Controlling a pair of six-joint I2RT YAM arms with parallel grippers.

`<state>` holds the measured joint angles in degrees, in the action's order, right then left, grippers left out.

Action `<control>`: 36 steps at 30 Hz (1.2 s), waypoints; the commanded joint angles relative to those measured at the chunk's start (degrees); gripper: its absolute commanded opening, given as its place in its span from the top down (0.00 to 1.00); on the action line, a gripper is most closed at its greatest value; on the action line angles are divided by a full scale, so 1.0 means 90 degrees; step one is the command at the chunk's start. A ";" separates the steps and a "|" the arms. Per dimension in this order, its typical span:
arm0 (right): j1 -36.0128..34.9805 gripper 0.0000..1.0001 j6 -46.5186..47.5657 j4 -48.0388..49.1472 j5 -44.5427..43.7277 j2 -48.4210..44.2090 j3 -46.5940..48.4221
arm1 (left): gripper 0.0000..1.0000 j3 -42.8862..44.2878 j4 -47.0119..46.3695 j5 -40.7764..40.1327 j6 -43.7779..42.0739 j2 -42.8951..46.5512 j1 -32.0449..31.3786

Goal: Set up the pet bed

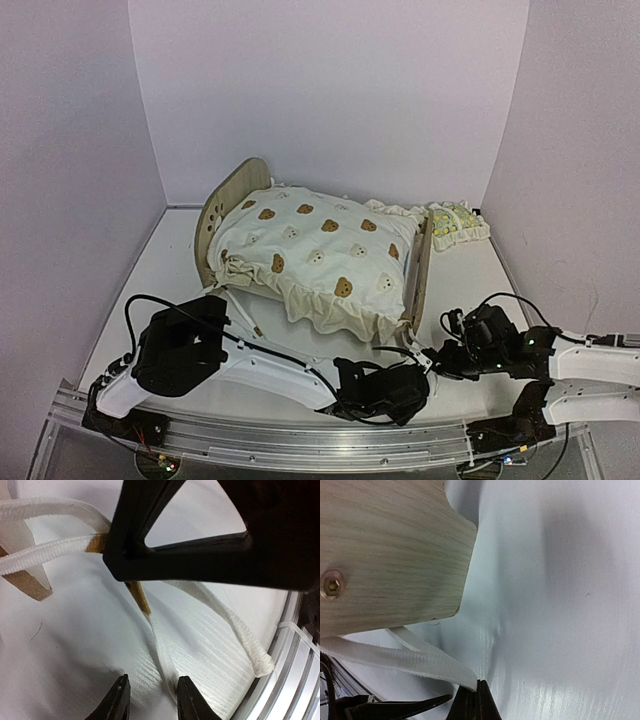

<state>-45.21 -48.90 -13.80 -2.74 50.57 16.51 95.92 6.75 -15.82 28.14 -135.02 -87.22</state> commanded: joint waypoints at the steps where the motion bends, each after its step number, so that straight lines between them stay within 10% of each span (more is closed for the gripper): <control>1: -0.0064 1.00 0.0037 0.0471 0.0197 -0.0114 0.0372 | 0.69 0.0133 0.0511 0.0091 -0.0167 -0.0255 -0.0235; 10: -0.0060 1.00 0.0030 0.0430 0.0163 -0.0116 0.0381 | 0.52 0.0208 0.0507 -0.0095 -0.0073 -0.0214 -0.0453; 25: -0.0064 1.00 0.0063 0.0430 0.0096 -0.0064 0.0369 | 0.55 0.0489 0.0658 -0.0041 -0.0063 -0.0384 -0.0618; 36: -0.0063 1.00 0.0007 0.0430 0.0161 -0.0130 0.0366 | 1.00 0.0525 0.0751 -0.0627 -0.0096 -0.0635 -0.0673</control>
<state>-45.69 -47.94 -13.87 -0.80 49.75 17.15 100.20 11.82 -25.23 30.10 -137.68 -89.44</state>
